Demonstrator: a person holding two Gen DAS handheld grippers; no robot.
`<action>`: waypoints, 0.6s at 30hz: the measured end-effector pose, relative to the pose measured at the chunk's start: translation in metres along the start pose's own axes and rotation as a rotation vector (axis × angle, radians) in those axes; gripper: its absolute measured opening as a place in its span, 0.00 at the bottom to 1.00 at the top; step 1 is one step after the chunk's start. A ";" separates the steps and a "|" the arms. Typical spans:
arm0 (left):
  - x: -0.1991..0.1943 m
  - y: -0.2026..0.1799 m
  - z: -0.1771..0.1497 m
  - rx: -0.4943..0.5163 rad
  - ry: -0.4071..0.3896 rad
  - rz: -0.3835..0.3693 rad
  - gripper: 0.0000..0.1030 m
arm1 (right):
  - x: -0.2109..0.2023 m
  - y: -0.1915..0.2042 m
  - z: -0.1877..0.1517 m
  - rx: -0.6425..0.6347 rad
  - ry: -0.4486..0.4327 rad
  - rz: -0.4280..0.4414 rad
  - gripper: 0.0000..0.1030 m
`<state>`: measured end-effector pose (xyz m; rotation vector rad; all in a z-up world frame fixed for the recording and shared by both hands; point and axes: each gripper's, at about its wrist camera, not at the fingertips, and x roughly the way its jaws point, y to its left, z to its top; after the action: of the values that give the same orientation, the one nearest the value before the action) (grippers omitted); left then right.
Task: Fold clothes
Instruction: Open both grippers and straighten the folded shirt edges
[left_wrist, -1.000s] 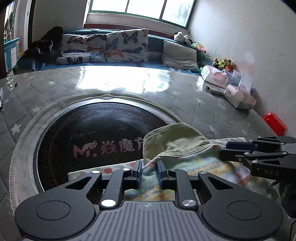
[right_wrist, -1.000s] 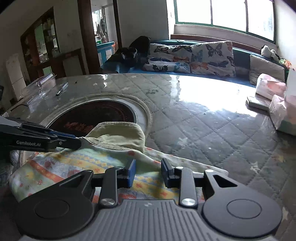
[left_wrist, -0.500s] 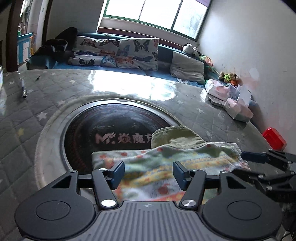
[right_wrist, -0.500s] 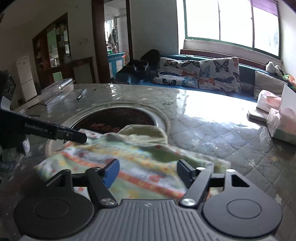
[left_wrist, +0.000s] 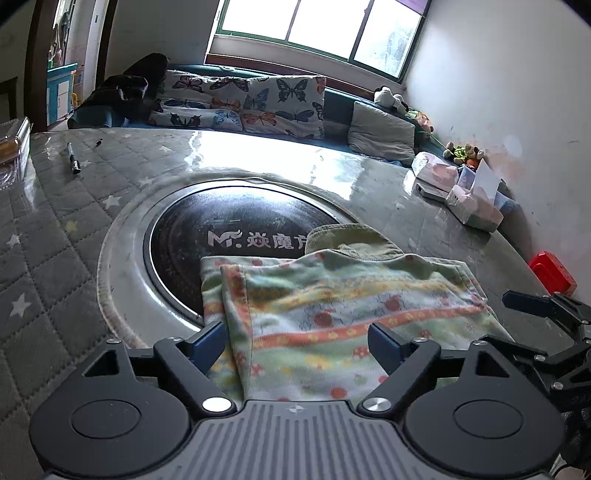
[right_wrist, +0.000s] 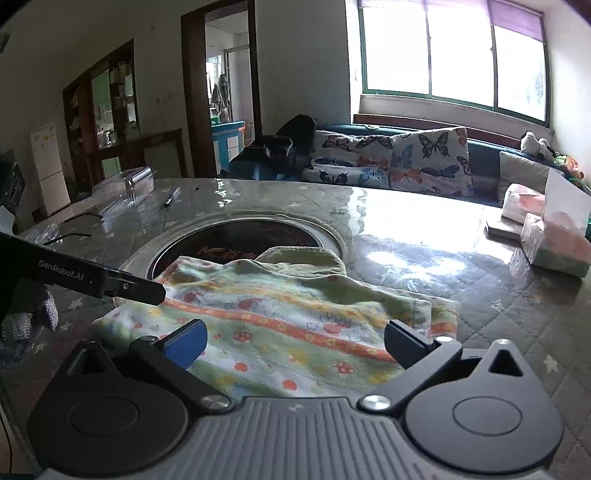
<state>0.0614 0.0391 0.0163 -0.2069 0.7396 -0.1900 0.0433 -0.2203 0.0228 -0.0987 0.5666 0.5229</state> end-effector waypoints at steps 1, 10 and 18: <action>-0.002 -0.001 -0.001 0.004 -0.002 0.001 0.86 | -0.001 0.001 -0.001 -0.002 -0.004 -0.003 1.00; -0.015 -0.003 -0.009 0.009 -0.016 0.019 0.97 | -0.010 0.014 -0.004 -0.036 -0.051 0.006 1.00; -0.033 0.007 -0.007 -0.036 -0.048 0.052 0.99 | -0.010 0.042 -0.002 -0.150 -0.001 0.076 1.00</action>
<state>0.0337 0.0530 0.0309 -0.2248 0.7006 -0.1217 0.0144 -0.1891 0.0289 -0.2198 0.5310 0.6391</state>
